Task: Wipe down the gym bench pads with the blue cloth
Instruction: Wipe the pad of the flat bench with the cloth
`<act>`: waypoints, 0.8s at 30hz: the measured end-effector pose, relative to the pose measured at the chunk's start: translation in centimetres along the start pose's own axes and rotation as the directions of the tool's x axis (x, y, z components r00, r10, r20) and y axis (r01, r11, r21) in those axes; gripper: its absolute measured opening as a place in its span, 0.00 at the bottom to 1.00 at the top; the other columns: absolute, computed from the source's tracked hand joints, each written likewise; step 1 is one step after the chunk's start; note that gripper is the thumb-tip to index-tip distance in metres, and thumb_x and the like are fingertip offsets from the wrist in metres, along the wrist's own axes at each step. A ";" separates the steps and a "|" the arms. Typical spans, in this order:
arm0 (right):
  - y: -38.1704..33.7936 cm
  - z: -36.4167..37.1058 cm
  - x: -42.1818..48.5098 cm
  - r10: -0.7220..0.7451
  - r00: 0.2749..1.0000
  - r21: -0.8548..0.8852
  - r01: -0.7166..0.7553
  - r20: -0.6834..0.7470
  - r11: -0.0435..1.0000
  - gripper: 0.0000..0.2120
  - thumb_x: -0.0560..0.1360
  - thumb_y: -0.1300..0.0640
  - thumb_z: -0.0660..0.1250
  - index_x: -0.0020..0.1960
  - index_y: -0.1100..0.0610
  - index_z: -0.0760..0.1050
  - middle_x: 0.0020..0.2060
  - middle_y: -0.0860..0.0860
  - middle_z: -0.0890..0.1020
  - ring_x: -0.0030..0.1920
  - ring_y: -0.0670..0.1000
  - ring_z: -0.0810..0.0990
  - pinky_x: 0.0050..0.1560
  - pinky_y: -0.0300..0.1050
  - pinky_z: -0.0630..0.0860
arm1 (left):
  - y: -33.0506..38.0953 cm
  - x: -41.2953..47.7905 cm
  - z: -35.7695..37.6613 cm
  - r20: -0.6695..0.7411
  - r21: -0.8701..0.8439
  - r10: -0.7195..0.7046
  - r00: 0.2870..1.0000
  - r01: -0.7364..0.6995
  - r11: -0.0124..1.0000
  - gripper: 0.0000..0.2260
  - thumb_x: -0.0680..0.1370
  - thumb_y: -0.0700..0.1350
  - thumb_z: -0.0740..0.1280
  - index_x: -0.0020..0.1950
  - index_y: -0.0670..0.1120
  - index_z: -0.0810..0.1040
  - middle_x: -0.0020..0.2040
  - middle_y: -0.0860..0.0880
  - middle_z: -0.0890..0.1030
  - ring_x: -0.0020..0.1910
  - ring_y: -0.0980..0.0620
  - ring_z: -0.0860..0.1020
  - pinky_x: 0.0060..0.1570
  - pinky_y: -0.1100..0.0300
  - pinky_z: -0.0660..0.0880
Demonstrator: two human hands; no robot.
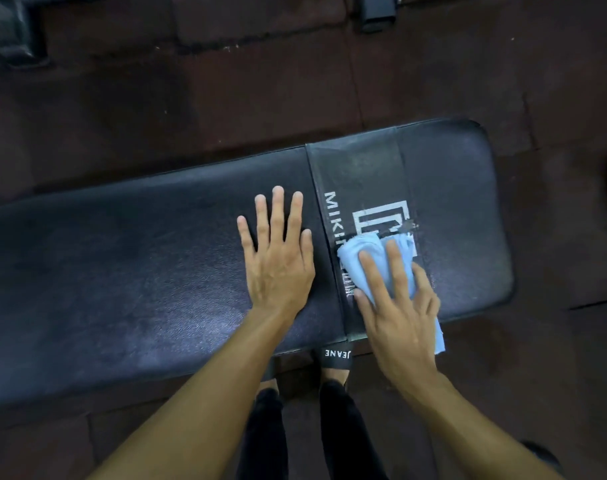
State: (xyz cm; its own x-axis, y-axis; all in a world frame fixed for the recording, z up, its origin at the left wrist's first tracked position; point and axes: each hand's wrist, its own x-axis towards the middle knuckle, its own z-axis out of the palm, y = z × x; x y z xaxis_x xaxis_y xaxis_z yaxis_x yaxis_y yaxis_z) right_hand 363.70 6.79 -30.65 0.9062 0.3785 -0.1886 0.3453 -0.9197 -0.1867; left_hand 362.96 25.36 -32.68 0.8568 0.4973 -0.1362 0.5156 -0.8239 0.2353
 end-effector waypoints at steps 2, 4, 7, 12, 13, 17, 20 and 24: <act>0.0 0.7 1.3 -0.047 0.998 -0.073 0.044 -0.039 0.996 0.24 0.82 0.42 0.56 0.78 0.41 0.62 0.80 0.48 0.59 0.69 0.60 0.64 0.61 0.58 0.66 | 0.0 0.0 0.3 -0.001 0.023 -0.009 1.000 0.009 1.000 0.24 0.84 0.52 0.49 0.80 0.51 0.52 0.81 0.49 0.51 0.80 0.46 0.48 0.77 0.41 0.47; -1.0 0.6 4.0 -0.043 0.997 -0.060 0.039 -0.065 0.997 0.24 0.83 0.41 0.54 0.78 0.41 0.61 0.80 0.49 0.60 0.70 0.60 0.63 0.62 0.57 0.63 | 0.0 0.2 0.1 -0.003 0.029 -0.014 1.000 0.014 0.999 0.24 0.84 0.52 0.49 0.80 0.52 0.52 0.81 0.50 0.52 0.80 0.47 0.48 0.77 0.41 0.47; -2.2 -0.2 9.6 0.008 0.996 0.011 -0.007 -0.093 1.000 0.24 0.84 0.42 0.53 0.79 0.41 0.58 0.81 0.49 0.57 0.71 0.61 0.62 0.64 0.57 0.61 | 0.1 0.4 0.2 -0.013 0.036 -0.016 1.000 0.017 0.999 0.24 0.84 0.52 0.50 0.80 0.52 0.53 0.81 0.50 0.53 0.80 0.47 0.49 0.77 0.41 0.47; 0.4 -2.0 17.3 0.106 0.989 0.045 -0.102 -0.104 0.994 0.25 0.83 0.41 0.50 0.79 0.40 0.57 0.81 0.47 0.55 0.73 0.63 0.63 0.65 0.58 0.60 | 0.0 0.4 0.4 -0.019 0.054 -0.014 1.000 0.015 0.998 0.24 0.84 0.52 0.50 0.80 0.52 0.53 0.81 0.50 0.52 0.80 0.47 0.48 0.77 0.42 0.46; 1.9 -2.4 17.8 0.160 0.980 0.051 -0.155 -0.118 0.987 0.25 0.83 0.41 0.50 0.79 0.40 0.57 0.81 0.47 0.55 0.73 0.63 0.63 0.66 0.58 0.60 | 0.0 0.4 0.4 -0.018 0.060 -0.013 1.000 0.014 0.998 0.24 0.84 0.52 0.50 0.80 0.52 0.53 0.81 0.50 0.52 0.80 0.48 0.47 0.77 0.41 0.46; 7.1 -3.3 15.2 0.346 0.930 0.069 -0.340 -0.121 0.938 0.25 0.83 0.40 0.50 0.80 0.39 0.54 0.81 0.47 0.55 0.72 0.62 0.64 0.67 0.60 0.61 | 0.2 0.1 0.4 -0.016 0.069 -0.017 1.000 0.018 0.997 0.24 0.84 0.52 0.49 0.81 0.52 0.51 0.81 0.50 0.51 0.80 0.48 0.46 0.77 0.41 0.46; 7.9 -2.6 10.1 0.481 0.869 0.095 -0.473 -0.115 0.876 0.25 0.83 0.40 0.51 0.80 0.39 0.54 0.81 0.46 0.55 0.71 0.62 0.65 0.65 0.62 0.63 | 0.5 -0.1 0.4 -0.021 0.066 -0.029 0.999 0.030 0.997 0.24 0.84 0.52 0.48 0.81 0.52 0.50 0.81 0.50 0.50 0.80 0.48 0.46 0.77 0.41 0.46; 6.1 -1.0 4.1 0.538 0.837 0.139 -0.523 -0.104 0.841 0.25 0.83 0.40 0.55 0.79 0.38 0.57 0.81 0.45 0.55 0.69 0.59 0.62 0.65 0.62 0.64 | 0.5 -0.2 0.4 -0.020 0.054 -0.035 0.999 0.036 0.998 0.25 0.84 0.51 0.48 0.81 0.52 0.50 0.81 0.51 0.50 0.80 0.49 0.46 0.77 0.41 0.45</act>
State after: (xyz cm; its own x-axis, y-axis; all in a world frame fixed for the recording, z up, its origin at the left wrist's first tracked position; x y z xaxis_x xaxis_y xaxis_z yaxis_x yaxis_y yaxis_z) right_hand 369.78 2.63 -31.57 0.9692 -0.1889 -0.1579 -0.2178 -0.9568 -0.1927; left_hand 363.08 24.77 -32.88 0.8382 0.5309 -0.1249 0.5454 -0.8192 0.1776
